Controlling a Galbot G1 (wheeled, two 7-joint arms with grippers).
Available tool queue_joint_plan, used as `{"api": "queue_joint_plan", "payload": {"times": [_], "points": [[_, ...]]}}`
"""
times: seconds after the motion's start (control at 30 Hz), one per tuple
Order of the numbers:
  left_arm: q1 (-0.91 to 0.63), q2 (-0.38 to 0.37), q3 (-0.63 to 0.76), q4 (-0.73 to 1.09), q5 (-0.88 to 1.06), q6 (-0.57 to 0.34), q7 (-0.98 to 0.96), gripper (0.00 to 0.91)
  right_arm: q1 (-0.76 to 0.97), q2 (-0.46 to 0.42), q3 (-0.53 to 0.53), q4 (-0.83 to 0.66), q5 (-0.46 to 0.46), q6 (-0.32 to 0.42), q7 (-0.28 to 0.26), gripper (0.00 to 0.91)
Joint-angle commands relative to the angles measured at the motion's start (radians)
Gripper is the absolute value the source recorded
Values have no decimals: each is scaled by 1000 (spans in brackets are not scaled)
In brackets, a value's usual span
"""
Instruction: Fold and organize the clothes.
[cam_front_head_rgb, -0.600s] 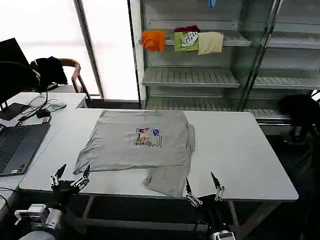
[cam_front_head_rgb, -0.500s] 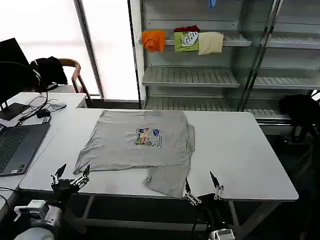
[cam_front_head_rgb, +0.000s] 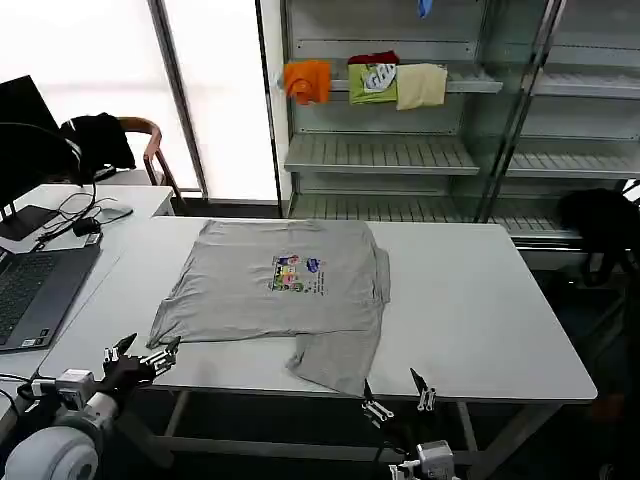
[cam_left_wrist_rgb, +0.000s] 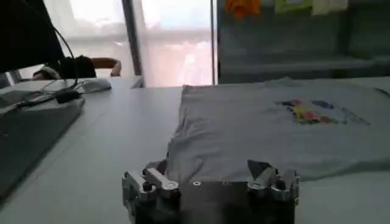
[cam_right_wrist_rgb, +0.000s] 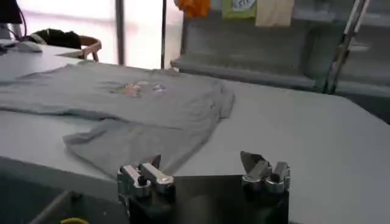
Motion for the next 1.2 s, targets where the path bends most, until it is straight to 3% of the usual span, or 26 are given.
{"api": "queue_joint_plan", "payload": {"times": [0.03, 0.63, 1.07, 1.2], "points": [[-62, 15, -9, 86, -32, 79, 47, 907, 3, -3, -5, 7, 34, -65, 1, 907], [-190, -4, 49, 225, -26, 78, 96, 907, 60, 22, -16, -43, 30, -64, -19, 887], [-204, -12, 65, 262, -13, 59, 112, 826, 120, 45, -40, -91, 59, -68, -27, 675], [-205, -17, 68, 268, -8, 54, 116, 736, 146, 53, -54, -119, 57, -68, -25, 514]]}}
